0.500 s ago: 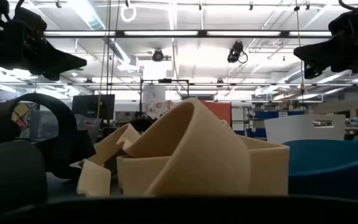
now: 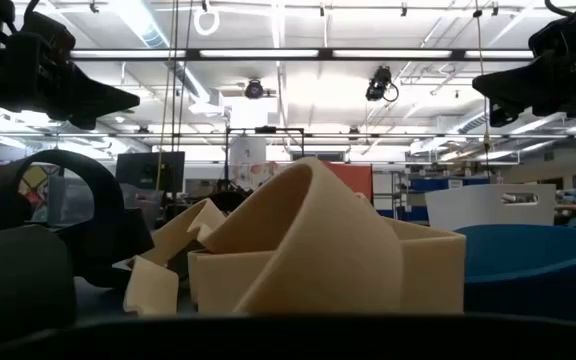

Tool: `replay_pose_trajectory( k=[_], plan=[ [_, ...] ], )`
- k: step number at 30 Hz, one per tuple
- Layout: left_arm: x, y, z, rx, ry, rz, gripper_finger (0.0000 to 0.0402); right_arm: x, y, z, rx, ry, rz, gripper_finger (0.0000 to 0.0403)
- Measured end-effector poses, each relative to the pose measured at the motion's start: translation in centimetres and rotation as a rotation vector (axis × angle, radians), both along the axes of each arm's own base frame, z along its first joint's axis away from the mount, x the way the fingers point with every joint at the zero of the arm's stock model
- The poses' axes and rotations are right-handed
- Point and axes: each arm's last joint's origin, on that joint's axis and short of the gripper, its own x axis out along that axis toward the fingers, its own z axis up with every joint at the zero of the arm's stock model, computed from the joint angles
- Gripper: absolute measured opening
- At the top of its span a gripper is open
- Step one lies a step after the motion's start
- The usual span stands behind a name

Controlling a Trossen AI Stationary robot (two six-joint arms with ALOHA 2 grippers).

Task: Sort rubber bands into baskets

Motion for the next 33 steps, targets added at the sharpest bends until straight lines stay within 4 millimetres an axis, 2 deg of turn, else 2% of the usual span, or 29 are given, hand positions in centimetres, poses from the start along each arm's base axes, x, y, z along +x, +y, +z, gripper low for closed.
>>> replay_pose_trajectory(
  k=[27, 33],
  plan=[
    [0.0, 0.0, 0.01, 0.0, 0.0, 0.0, 0.001, 0.0, 0.0, 0.01, 0.0, 0.0, 0.0, 0.003],
    [-0.02, 0.0, 0.54, -0.011, -0.056, 0.0, 0.001, 0.0, 0.0, 0.03, -0.001, -0.003, 0.0, 0.003]
  ],
)
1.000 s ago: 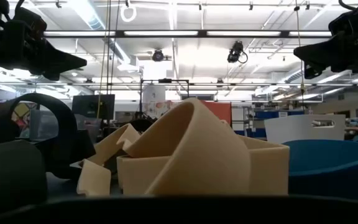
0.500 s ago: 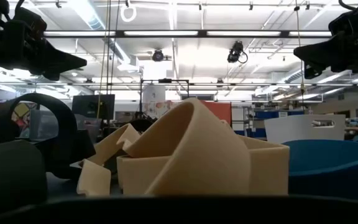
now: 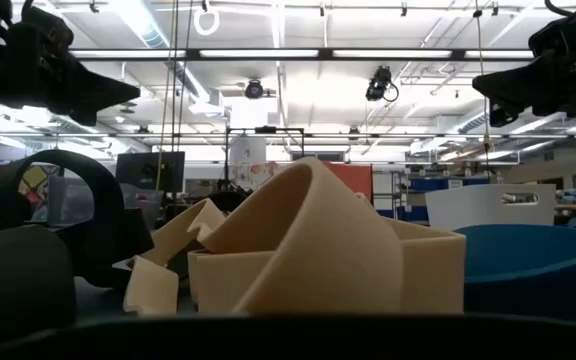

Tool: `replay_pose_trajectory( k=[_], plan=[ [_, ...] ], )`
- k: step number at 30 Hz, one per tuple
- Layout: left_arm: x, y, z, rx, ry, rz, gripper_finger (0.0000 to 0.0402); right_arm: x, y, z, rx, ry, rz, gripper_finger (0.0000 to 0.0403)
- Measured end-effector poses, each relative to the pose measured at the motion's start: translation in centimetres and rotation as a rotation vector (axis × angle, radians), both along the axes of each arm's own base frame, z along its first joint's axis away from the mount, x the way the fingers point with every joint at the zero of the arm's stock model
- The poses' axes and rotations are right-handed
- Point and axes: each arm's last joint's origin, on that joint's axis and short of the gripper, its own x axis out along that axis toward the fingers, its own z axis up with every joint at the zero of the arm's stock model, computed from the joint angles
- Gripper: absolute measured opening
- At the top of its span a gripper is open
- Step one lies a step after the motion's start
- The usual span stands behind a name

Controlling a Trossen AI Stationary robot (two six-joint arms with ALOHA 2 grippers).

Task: Sort rubber bands into baskets
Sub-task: Put the yellow rubber band into the black bin

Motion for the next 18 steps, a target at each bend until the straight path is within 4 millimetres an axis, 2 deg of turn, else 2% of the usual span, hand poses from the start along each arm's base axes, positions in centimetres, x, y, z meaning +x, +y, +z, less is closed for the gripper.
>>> replay_pose_trajectory(
  k=[11, 14, 18],
  plan=[
    [0.0, 0.0, 0.3, -0.001, -0.033, 0.001, 0.001, -0.1, -0.1, 0.6, 0.066, -0.062, -0.023, 0.003],
    [-0.1, 0.1, 0.4, 0.045, -0.025, 0.038, 0.001, -0.1, -0.5, 0.9, 0.137, -0.1, -0.184, 0.003],
    [-0.3, 0.6, 0.6, -0.008, -0.052, 0.194, 0.001, -0.3, -1.3, 0.9, 0.28, -0.158, -0.442, 0.003]
  ],
)
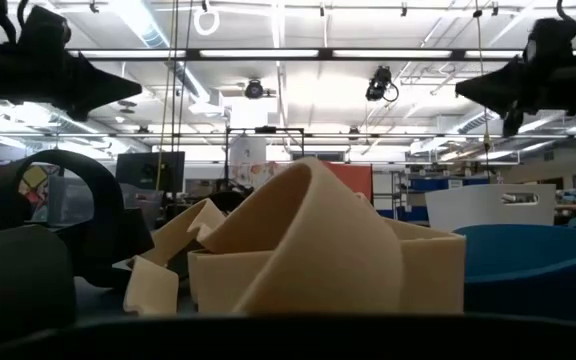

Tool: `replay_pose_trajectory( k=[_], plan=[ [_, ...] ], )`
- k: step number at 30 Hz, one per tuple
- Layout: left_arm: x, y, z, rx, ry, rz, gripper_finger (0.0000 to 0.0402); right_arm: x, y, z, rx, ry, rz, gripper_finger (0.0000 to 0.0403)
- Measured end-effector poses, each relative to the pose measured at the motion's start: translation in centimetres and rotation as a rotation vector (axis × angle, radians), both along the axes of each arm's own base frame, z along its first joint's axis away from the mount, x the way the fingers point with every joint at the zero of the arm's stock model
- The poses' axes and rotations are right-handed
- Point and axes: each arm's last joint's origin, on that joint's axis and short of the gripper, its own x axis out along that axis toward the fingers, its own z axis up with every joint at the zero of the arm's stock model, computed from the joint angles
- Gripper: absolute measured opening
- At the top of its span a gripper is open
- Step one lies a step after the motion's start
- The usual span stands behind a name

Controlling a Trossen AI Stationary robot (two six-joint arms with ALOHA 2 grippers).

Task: Sort rubber bands into baskets
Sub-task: Put the yellow rubber band into the black bin

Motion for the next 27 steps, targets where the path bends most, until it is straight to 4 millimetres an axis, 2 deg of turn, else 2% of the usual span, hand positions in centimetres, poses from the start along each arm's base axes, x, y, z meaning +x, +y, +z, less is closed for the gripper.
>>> replay_pose_trajectory(
  k=[3, 7, 10, 16, 21, 27],
  plan=[
    [0.1, 0.2, -0.1, -0.037, -0.003, 0.025, 0.0015, 0.2, -0.1, -0.2, -0.046, 0.058, -0.019, 0.0034],
    [0.5, 0.7, -0.6, -0.084, 0.019, 0.074, 0.0043, 0.7, -0.4, -0.5, -0.023, 0.092, -0.036, 0.0051],
    [0.8, 1.1, -0.8, -0.118, 0.049, 0.12, 0.0075, 1.1, -0.7, -0.5, -0.019, 0.099, -0.045, 0.0077],
    [2.0, 1.7, 0.2, -0.162, 0.063, 0.163, 0.0129, 1.6, -1.5, 0.2, 0.01, 0.135, -0.121, 0.0146],
    [4.0, 2.2, 0.9, -0.205, 0.106, 0.203, 0.0137, 2.1, -2.1, 0.2, 0.059, 0.175, -0.147, 0.0188],
    [7.6, 3.2, 1.6, -0.237, 0.224, 0.269, 0.0137, 2.7, -2.4, -0.6, 0.111, 0.231, -0.141, 0.0211]
  ],
)
